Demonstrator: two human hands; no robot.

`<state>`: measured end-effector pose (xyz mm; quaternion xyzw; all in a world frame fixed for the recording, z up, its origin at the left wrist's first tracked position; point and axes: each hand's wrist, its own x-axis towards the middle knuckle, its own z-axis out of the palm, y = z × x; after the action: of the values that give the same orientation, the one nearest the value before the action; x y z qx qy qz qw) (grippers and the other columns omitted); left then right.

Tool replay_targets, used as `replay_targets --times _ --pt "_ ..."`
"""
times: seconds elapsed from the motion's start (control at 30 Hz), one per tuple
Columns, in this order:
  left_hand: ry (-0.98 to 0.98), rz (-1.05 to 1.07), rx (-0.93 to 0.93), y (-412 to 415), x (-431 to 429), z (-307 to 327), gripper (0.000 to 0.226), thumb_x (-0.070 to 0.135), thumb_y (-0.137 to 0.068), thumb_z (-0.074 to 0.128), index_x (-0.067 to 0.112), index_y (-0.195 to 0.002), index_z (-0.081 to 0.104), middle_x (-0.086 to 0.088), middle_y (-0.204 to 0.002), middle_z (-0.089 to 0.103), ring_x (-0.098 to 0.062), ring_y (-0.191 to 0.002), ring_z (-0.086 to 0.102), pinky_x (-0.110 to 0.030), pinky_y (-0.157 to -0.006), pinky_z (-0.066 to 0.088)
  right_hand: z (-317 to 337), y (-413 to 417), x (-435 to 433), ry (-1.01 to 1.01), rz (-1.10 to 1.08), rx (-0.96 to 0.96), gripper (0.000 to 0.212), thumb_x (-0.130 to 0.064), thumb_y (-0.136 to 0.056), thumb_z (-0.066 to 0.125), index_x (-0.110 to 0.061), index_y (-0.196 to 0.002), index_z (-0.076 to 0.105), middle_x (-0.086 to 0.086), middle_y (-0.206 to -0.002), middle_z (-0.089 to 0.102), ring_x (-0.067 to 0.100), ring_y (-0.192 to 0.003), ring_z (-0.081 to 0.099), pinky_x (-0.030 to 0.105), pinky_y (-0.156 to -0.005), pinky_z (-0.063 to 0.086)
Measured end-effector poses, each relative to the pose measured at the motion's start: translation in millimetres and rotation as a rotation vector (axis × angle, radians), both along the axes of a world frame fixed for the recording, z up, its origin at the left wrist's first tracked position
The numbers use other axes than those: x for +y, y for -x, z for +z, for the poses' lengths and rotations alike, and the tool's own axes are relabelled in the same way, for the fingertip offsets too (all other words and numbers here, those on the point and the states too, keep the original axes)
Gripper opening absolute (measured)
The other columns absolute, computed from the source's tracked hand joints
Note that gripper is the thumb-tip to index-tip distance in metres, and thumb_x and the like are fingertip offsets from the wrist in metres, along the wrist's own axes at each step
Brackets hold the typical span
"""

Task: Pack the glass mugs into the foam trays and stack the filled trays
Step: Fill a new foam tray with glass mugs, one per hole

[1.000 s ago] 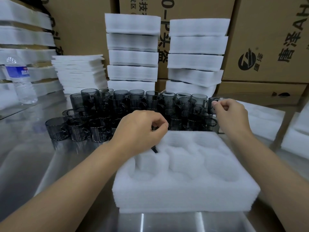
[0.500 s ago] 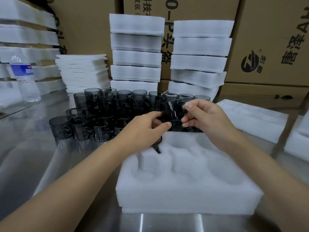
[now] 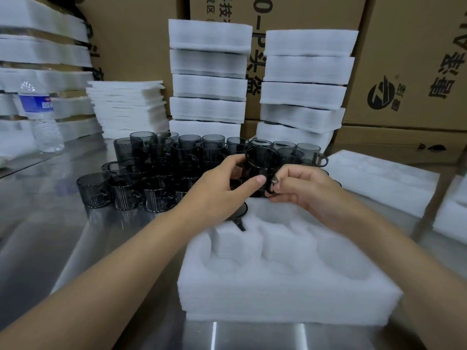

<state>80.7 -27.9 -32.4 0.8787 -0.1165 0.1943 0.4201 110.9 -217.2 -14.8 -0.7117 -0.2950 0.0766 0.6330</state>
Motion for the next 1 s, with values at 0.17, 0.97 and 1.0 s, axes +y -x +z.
replay_targets --times 0.17,0.97,1.0 --pt "0.044 -0.018 -0.06 0.6 -1.0 1.3 0.044 0.05 -0.092 0.047 0.032 -0.133 0.044 0.025 -0.106 0.057 0.012 -0.106 0.052 -0.014 -0.09 0.04 -0.5 1.6 -0.5 0.06 -0.051 -0.101 0.008 -0.015 -0.071 0.064 -0.018 -0.063 0.063 0.002 -0.072 0.059 0.009 -0.072 0.057 0.023 -0.077 0.053" --pt "-0.004 -0.042 -0.089 2.8 -4.0 3.1 0.049 0.043 -0.084 0.064 0.033 -0.124 0.038 0.016 -0.12 0.056 0.007 -0.112 0.05 -0.016 -0.09 0.04 -1.5 -3.6 -2.8 0.021 -0.152 -0.178 0.063 -0.012 -0.071 0.08 -0.047 -0.117 0.054 -0.007 -0.124 0.054 0.014 -0.078 0.068 0.03 -0.077 0.054" --pt "-0.014 -0.046 -0.089 2.9 -4.1 3.4 0.048 0.042 -0.083 0.064 0.032 -0.124 0.039 0.017 -0.119 0.056 0.007 -0.111 0.05 -0.014 -0.092 0.039 -1.0 -2.9 -2.9 0.035 -0.132 -0.202 0.068 -0.01 -0.072 0.08 -0.051 -0.118 0.052 -0.008 -0.128 0.052 0.013 -0.076 0.067 0.029 -0.078 0.054"
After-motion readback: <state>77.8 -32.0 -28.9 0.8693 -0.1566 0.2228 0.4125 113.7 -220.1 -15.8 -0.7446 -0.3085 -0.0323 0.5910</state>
